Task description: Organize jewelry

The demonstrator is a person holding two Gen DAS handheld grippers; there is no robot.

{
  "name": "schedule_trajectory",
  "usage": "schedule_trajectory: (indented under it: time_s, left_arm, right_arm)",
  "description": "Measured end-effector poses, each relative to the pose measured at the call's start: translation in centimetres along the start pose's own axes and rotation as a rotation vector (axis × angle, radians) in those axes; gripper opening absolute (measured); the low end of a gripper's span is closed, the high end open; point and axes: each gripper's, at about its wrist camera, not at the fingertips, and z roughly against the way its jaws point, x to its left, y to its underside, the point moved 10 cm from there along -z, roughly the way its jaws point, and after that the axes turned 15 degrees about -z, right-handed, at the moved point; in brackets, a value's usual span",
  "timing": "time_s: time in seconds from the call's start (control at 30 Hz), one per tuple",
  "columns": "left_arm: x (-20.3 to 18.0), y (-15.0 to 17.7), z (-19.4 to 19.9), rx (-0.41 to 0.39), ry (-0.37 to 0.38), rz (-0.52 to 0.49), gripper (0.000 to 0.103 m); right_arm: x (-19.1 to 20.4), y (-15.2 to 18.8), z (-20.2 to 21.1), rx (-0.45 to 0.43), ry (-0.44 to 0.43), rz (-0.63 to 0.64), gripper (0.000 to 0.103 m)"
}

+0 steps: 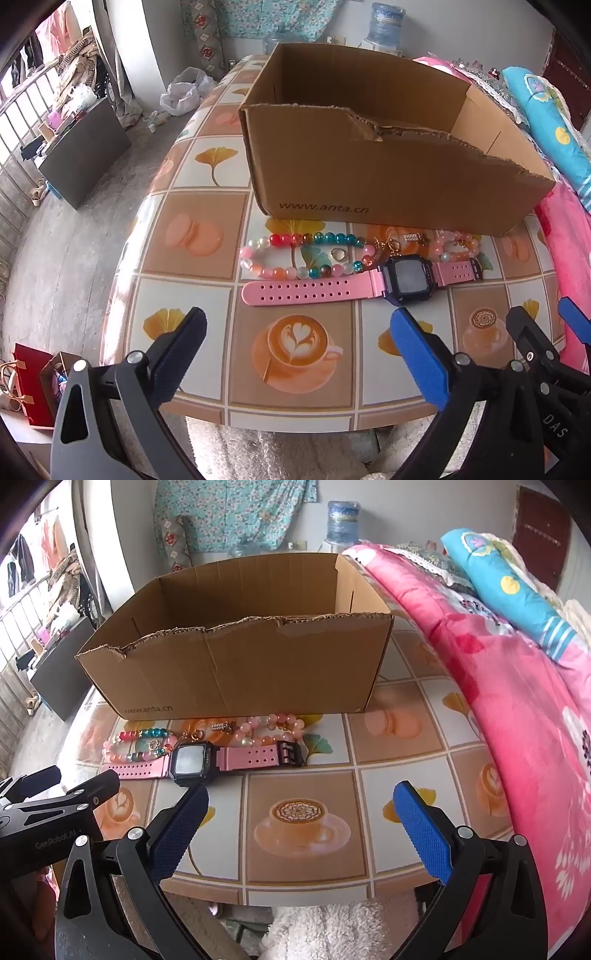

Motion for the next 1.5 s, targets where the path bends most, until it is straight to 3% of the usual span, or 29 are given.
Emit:
schedule_trajectory:
  time_s: [1.5]
  left_arm:
    - [0.52, 0.01, 0.12, -0.006, -0.008, 0.0, 0.098]
  right_arm:
    - [0.03, -0.01, 0.51, 0.002, -0.013, -0.013, 0.097]
